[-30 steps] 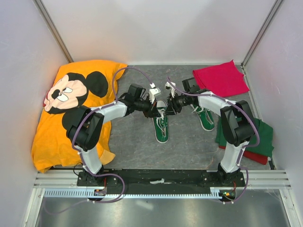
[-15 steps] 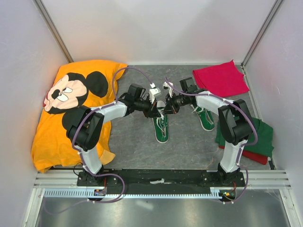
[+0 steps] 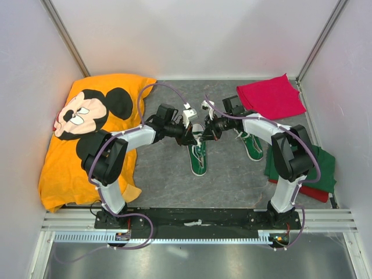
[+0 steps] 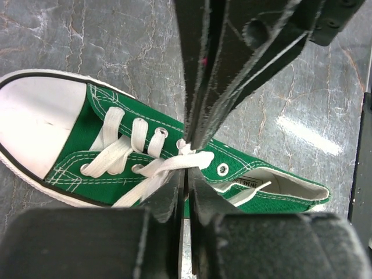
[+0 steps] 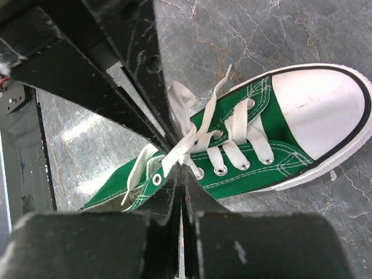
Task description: Tie the shoes
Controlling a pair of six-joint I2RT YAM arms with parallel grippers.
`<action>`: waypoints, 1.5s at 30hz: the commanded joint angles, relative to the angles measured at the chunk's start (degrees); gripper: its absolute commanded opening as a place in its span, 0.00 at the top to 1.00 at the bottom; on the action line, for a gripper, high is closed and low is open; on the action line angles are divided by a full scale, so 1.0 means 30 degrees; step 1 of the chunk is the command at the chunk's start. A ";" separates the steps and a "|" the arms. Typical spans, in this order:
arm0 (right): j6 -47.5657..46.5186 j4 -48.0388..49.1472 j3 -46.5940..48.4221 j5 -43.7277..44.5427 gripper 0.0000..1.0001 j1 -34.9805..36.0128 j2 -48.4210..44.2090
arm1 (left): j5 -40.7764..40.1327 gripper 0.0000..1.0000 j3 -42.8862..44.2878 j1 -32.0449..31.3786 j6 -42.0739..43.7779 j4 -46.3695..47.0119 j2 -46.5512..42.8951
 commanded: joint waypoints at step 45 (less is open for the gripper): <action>0.1450 0.0867 -0.0662 0.1128 1.00 -0.0242 -0.1926 | -0.1381 0.69 0.1202 0.0290 1.7056 -0.3868 -0.0707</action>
